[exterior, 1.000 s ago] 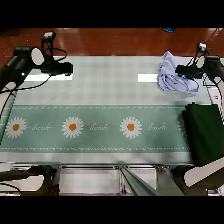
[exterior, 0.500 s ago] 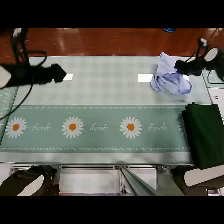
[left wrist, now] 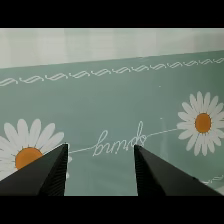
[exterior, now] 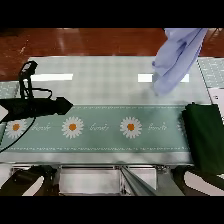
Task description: Fold the shirts.
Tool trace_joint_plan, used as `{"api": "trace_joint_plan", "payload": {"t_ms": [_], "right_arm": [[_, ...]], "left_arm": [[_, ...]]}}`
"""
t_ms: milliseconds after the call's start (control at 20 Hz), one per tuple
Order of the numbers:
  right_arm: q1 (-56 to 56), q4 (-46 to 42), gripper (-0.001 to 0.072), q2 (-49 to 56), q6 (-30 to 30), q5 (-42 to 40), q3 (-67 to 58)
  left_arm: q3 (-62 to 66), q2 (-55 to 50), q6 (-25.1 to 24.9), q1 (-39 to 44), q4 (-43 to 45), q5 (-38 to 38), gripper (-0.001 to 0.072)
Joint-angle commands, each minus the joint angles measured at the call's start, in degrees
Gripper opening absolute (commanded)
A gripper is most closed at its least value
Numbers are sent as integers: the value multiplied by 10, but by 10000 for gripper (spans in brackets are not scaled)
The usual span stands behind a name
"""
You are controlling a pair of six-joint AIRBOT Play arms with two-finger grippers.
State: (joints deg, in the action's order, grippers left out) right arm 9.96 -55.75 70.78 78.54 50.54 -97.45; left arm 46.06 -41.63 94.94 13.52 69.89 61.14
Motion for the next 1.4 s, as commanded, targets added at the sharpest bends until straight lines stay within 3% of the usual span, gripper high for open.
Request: {"api": "trace_joint_plan", "payload": {"t_ms": [0, 250, 350, 450, 700, 900, 1150, 1350], "right_arm": [[0, 66, 22, -37, -23, 46, -101], [-64, 70, 22, -41, -15, 76, -199], [-112, 68, 22, -47, -15, 121, -198], [-173, 65, 22, -47, -25, 167, -192], [-326, 10, 22, -43, -19, 175, -146], [-407, -23, 22, -42, 10, 150, 4], [-503, 31, 22, -7, 31, -7, 291], [-538, 85, 23, 99, 43, -51, 340]], "left_arm": [[-7, 25, 14, -2, -4, 25, 508], [-7, 37, 9, -49, -3, 25, 508], [-4, 38, -27, -78, 22, 22, 508], [8, 41, -27, -139, 28, 42, 508], [14, 69, -36, -241, 21, 76, 507], [13, 84, -36, -245, 10, 94, 507], [7, 82, -36, -245, -37, 110, 507], [-26, 76, -38, -244, -60, 130, 508]]}}
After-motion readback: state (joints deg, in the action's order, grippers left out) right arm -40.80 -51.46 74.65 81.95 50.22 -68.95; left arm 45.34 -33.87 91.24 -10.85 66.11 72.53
